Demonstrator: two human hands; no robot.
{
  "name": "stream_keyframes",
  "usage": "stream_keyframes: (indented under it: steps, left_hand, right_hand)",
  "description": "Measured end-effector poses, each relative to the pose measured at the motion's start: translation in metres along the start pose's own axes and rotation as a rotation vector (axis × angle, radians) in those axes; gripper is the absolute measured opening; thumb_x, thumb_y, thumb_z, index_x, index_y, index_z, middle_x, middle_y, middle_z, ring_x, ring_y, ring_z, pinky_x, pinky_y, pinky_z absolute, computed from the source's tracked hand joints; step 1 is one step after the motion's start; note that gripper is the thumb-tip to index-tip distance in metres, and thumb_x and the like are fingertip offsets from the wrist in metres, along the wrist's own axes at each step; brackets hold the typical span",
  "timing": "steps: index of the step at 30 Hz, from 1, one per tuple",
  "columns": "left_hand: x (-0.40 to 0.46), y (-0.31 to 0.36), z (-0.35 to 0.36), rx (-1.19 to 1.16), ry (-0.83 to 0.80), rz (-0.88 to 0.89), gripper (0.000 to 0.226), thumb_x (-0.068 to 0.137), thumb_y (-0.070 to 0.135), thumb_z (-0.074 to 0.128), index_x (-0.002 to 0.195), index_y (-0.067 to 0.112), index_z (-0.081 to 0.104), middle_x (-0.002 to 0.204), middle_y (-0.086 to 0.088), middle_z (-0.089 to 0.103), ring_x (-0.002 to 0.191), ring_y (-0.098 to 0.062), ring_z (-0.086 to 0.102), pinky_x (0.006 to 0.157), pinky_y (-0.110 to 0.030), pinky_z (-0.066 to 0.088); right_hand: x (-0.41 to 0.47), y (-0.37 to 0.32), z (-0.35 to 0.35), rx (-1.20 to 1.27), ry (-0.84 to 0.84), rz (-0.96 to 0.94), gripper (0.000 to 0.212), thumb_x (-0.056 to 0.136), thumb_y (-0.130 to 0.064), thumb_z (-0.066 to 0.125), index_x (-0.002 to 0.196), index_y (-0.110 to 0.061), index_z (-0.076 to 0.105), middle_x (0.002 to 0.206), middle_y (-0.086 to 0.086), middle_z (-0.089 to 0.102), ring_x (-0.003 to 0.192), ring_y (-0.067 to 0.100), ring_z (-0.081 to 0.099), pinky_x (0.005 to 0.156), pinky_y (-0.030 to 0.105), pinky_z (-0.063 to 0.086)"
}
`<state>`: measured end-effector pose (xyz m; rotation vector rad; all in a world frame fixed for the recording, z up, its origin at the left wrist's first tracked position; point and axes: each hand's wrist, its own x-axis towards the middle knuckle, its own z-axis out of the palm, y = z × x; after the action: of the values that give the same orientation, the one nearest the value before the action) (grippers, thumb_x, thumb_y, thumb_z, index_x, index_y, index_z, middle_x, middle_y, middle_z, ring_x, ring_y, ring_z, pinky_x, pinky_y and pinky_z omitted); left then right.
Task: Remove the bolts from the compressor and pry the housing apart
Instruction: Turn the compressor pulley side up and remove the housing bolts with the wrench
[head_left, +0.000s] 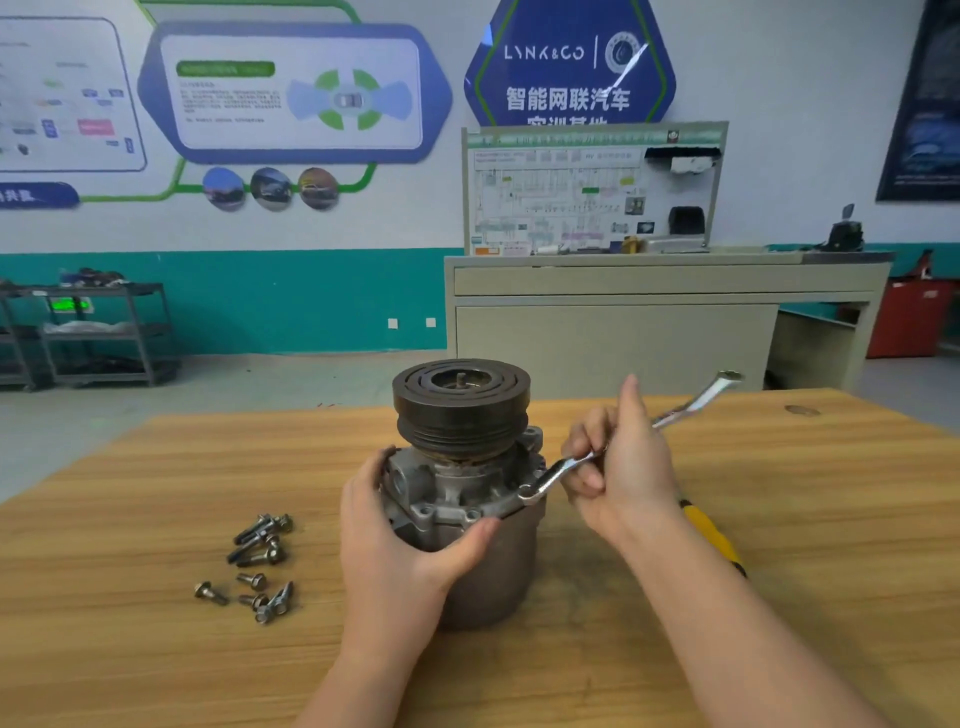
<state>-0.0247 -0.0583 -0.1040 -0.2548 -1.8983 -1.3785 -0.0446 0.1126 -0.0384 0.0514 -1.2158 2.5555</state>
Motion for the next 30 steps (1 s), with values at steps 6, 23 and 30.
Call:
stream_keyframes:
  steps: [6,23,30]
  left_hand:
    - [0.003,-0.007,0.001,-0.024,0.000,0.013,0.094,0.045,0.068,0.073,0.127,0.041,0.035,0.114,0.039,0.042,0.112,0.025,0.038,0.085,0.006,0.030]
    - [-0.009,0.003,0.010,0.073,0.082,-0.037,0.107,0.046,0.069,0.073,0.136,0.023,0.037,0.109,0.031,0.038,0.111,0.002,0.037,0.094,-0.022,0.031]
    - [-0.009,0.002,0.007,0.040,0.030,-0.079,0.107,0.045,0.063,0.082,0.135,0.026,0.038,0.119,0.015,0.045,0.117,-0.012,0.046,0.098,-0.032,0.039]
  right_hand:
    - [0.004,-0.012,-0.006,0.048,-0.017,0.070,0.050,0.079,-0.047,0.064,0.039,-0.018,0.051,0.047,0.001,0.052,0.027,0.005,0.038,0.027,0.012,0.027]
    - [-0.052,0.021,0.010,-0.809,0.183,-0.919,0.054,0.092,-0.058,0.045,0.060,-0.015,0.053,0.055,-0.001,0.057,0.056,0.011,0.057,0.057,0.020,0.042]
    - [-0.067,0.050,0.038,-0.968,0.451,-1.026,0.037,0.096,-0.036,0.046,0.071,-0.012,0.057,0.066,-0.001,0.055,0.057,0.008,0.047,0.048,0.014,0.035]
